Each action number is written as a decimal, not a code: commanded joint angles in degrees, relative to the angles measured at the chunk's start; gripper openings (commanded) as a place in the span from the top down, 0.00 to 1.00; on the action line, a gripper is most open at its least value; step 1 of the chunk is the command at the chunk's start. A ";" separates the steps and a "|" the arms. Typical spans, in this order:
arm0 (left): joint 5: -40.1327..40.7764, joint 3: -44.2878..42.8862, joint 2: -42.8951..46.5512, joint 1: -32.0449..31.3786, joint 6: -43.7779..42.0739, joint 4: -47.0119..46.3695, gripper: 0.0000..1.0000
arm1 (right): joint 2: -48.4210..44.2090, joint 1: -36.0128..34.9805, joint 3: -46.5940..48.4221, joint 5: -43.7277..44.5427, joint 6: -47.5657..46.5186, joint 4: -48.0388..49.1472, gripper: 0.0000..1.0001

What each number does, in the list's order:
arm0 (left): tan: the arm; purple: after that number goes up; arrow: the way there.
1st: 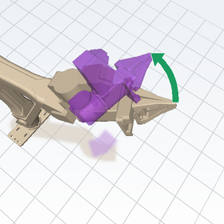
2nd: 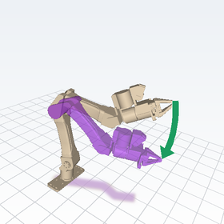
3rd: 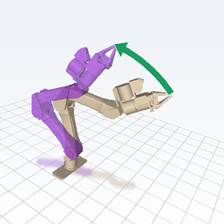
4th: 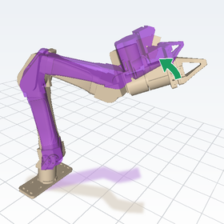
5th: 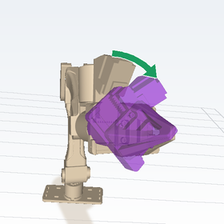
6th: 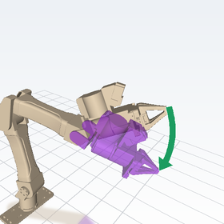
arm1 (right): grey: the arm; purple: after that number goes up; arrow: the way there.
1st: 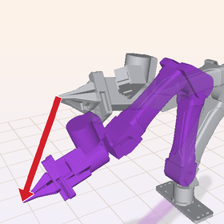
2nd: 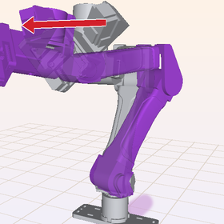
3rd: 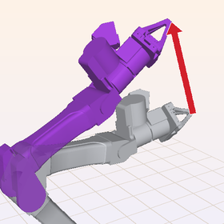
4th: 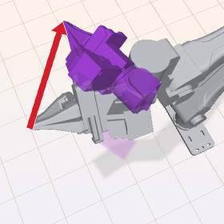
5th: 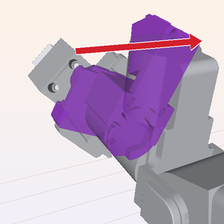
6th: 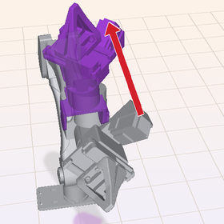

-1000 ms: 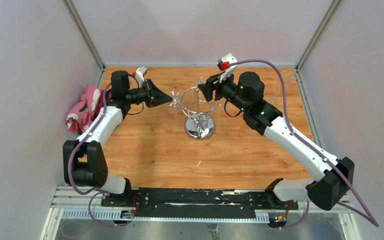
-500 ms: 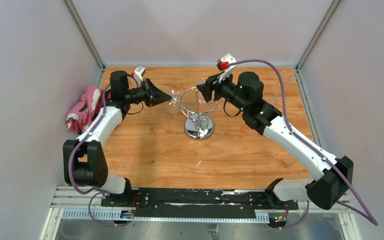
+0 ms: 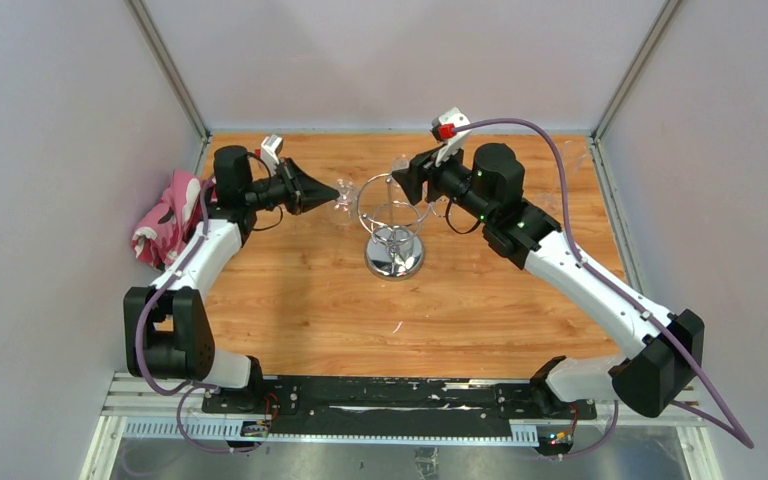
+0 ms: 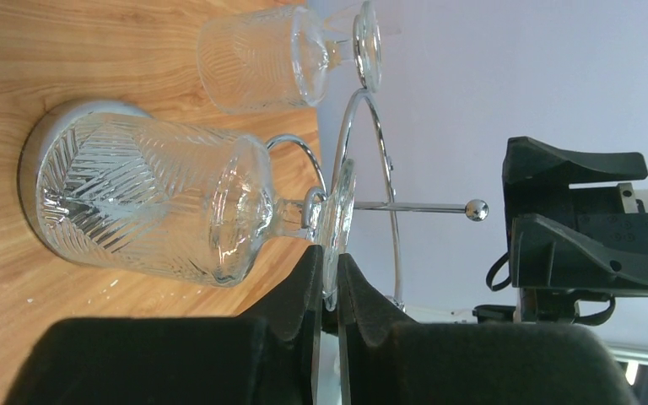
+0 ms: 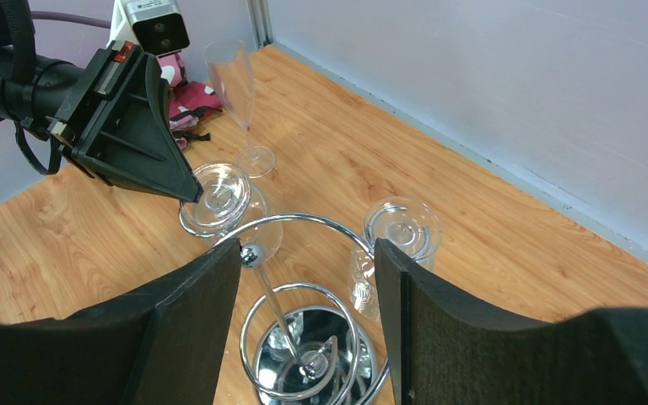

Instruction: Take the wine glass off the wine glass rack

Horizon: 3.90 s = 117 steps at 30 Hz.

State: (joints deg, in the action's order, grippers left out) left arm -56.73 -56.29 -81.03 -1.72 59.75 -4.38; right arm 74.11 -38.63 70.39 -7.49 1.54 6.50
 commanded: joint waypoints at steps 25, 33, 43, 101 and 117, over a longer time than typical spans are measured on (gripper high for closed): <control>-0.58 3.27 0.34 3.36 11.66 -13.72 1.00 | 2.00 -0.80 -0.71 -1.46 0.88 2.37 0.36; -1.52 2.67 1.38 3.39 12.47 -13.72 1.00 | 2.27 -0.82 -0.61 -1.54 0.83 2.37 0.36; -2.42 4.17 2.73 3.40 13.47 -13.81 1.00 | 2.86 -0.82 -0.43 -1.90 1.31 2.55 0.36; 7.38 -7.88 6.74 3.04 11.98 -13.97 1.00 | -0.01 3.38 -1.66 4.39 2.27 2.76 0.34; 11.96 -9.01 -0.02 -2.66 43.14 -60.02 1.00 | -1.66 21.12 -3.04 -10.57 12.88 6.64 0.33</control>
State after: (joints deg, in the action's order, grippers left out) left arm -47.11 -63.20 -76.86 -0.86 89.56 -39.31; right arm 73.47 -21.96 68.62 -9.65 9.32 8.43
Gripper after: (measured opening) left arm 0.120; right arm 0.666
